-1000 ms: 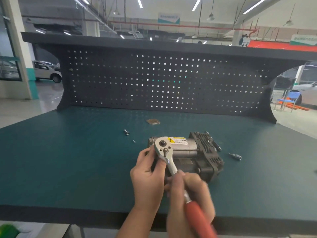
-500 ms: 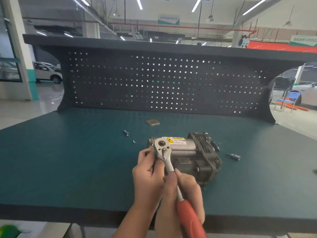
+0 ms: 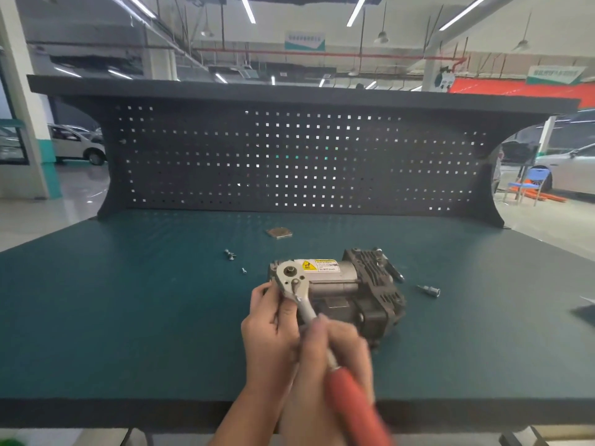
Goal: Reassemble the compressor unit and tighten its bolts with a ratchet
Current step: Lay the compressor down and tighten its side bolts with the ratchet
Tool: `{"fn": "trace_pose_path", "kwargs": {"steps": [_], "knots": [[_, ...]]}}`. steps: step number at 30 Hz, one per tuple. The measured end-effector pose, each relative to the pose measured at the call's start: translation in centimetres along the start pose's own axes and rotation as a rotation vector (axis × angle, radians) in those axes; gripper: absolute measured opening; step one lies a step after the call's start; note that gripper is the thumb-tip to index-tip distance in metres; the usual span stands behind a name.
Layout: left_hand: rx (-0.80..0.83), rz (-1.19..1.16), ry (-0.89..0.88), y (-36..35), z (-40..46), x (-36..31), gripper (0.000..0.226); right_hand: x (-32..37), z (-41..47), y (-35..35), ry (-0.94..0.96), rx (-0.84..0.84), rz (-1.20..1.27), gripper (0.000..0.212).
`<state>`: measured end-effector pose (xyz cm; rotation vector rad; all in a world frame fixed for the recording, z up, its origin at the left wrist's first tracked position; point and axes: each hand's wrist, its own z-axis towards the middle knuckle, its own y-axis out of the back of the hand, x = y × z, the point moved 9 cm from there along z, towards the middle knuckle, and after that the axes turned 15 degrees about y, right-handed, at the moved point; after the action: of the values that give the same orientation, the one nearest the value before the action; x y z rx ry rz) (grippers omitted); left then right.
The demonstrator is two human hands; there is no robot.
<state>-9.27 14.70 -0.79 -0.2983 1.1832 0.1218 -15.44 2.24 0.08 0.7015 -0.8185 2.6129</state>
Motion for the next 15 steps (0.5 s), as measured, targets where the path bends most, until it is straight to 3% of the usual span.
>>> {"fn": "trace_pose_path", "kwargs": {"steps": [2, 3, 4, 6, 7, 9, 11, 13, 15], "knots": [[0.137, -0.167, 0.065, -0.5, -0.1, 0.2, 0.037, -1.8, -0.8, -3.4, -0.274, 0.247, 0.057, 0.061], [0.169, -0.254, 0.097, -0.5, -0.1, 0.5, 0.051, -2.2, -1.7, -4.6, -0.402, 0.324, 0.162, 0.065], [0.16, -0.268, 0.108, -0.5, 0.0, 0.7, 0.052, -1.5, -1.1, -4.2, -0.327, 0.285, 0.158, 0.058], [0.038, -0.074, 0.013, -0.1, 0.2, 0.2, 0.035, -0.6, 0.8, -0.5, -0.159, 0.03, 0.13, 0.028], [-0.031, 0.029, -0.054, 0.1, 0.1, -0.2, 0.031, -0.9, 1.4, -0.1, -0.186, -0.02, 0.23, 0.021], [-0.095, 0.116, -0.123, 0.3, 0.0, -0.7, 0.022, -3.8, 2.7, -0.2, -0.446, -0.028, 0.532, 0.02], [-0.103, 0.156, -0.136, 0.2, 0.1, -0.8, 0.02, -4.9, 3.9, -0.3, -0.613, 0.075, 0.645, 0.016], [-0.119, 0.135, -0.133, 0.4, 0.0, -0.9, 0.024, -4.3, 3.8, 0.0, -0.539, 0.104, 0.517, 0.024], [-0.11, 0.1, -0.082, 0.4, 0.2, -0.3, 0.02, -2.4, 2.1, 0.2, -0.313, 0.011, 0.363, 0.022]]}}
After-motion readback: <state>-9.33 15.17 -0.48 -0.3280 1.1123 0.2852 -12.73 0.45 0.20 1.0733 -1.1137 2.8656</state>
